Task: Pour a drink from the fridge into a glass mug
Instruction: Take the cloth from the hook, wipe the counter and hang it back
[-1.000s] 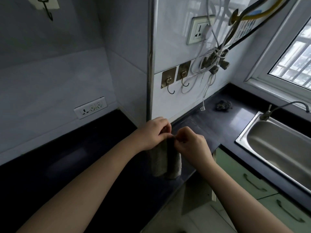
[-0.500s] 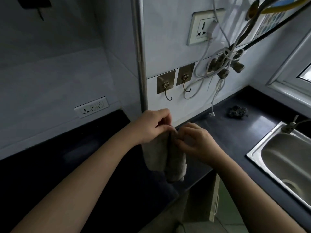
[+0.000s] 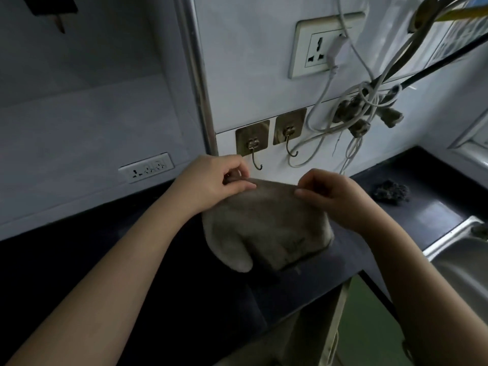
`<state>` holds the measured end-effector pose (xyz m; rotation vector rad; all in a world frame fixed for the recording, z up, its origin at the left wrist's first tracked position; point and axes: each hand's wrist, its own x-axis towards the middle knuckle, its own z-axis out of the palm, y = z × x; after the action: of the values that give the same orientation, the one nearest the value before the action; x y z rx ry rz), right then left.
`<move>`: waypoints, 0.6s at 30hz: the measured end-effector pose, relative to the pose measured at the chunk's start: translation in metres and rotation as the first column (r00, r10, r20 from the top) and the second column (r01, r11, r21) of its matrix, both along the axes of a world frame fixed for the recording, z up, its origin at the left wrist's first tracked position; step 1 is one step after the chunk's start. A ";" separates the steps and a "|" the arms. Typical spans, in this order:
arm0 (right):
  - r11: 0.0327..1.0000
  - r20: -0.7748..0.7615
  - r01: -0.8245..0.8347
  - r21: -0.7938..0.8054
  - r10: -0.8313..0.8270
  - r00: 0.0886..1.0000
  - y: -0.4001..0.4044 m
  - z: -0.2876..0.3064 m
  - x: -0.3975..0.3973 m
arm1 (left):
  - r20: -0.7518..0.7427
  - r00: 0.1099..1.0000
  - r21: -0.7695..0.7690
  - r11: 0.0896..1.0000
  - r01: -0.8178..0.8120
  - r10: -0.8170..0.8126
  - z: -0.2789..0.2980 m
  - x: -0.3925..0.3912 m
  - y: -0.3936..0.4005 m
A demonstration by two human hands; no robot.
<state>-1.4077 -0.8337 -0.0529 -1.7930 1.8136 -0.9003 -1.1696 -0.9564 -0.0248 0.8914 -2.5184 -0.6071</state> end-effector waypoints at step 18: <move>0.808 -0.190 0.273 -0.523 -0.422 0.886 -0.083 0.004 -0.033 | -0.040 0.996 -0.491 0.866 -0.094 0.085 -0.024 -0.049 -0.017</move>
<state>-1.4407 -0.9162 -0.0488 -2.0012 2.3305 -1.3957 -1.2188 -0.9733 -0.0487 0.7921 -2.4222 0.0692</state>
